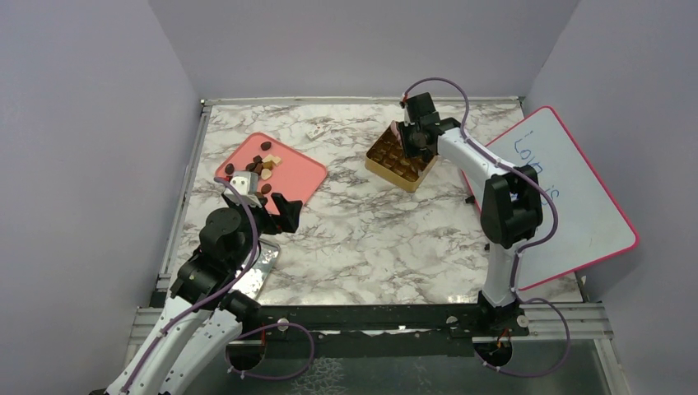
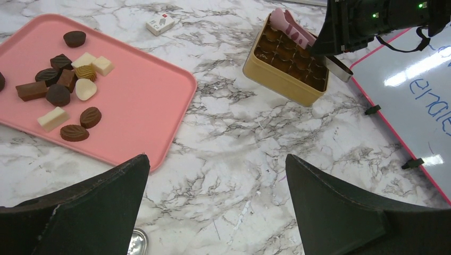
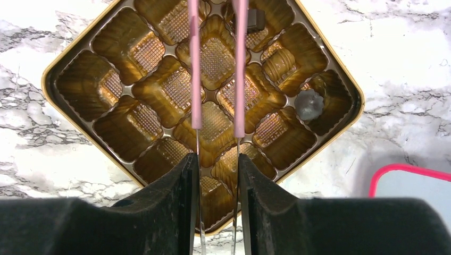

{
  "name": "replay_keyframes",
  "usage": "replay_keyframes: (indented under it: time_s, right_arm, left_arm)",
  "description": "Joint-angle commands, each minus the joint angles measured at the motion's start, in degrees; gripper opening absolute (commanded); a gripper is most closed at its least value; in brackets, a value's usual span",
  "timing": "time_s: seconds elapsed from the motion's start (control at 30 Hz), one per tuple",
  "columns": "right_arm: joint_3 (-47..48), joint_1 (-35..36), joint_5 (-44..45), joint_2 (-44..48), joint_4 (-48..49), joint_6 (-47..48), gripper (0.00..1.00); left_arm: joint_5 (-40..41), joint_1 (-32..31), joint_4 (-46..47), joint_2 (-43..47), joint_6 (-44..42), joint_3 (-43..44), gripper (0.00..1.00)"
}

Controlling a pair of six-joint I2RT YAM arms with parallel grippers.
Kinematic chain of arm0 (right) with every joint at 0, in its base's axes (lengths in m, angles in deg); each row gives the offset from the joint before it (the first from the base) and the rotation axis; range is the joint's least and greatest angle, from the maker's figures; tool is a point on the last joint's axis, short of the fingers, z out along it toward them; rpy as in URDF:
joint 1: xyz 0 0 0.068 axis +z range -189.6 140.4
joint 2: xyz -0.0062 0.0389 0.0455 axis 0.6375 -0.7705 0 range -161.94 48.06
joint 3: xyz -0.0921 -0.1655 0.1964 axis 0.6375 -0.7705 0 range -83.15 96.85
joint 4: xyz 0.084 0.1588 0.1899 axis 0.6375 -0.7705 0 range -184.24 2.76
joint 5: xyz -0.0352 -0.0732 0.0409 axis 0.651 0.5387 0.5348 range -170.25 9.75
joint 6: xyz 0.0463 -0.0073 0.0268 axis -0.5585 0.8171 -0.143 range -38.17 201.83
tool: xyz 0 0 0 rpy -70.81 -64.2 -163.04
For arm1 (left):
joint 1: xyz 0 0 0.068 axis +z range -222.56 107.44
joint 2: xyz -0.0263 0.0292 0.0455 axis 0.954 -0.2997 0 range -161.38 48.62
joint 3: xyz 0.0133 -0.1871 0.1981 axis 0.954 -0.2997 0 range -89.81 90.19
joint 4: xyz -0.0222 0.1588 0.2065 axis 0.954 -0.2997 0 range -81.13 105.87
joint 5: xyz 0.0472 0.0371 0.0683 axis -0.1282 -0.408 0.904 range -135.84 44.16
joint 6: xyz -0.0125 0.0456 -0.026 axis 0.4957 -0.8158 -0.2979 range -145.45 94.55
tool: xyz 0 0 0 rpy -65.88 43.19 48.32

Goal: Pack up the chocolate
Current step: Place the fake chocolate in the packing box.

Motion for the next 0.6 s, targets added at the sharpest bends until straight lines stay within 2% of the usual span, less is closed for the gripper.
replay_keyframes:
  time_s: [0.0,0.3,0.57]
  right_arm:
    - [1.7,-0.3,1.8,0.6,0.4,0.6,0.36]
    - [0.2,-0.4,-0.9,4.9,-1.8,0.1,0.37]
    - [-6.1,-0.4,-5.0,11.5,-0.7,-0.7,0.37]
  left_arm:
    - [-0.4,0.1,0.7,0.3,-0.6,-0.4,0.99]
    - [0.4,0.1,0.5,-0.8,-0.2,-0.3,0.99]
    - [0.4,0.1,-0.2,-2.7,1.1,0.1,0.99]
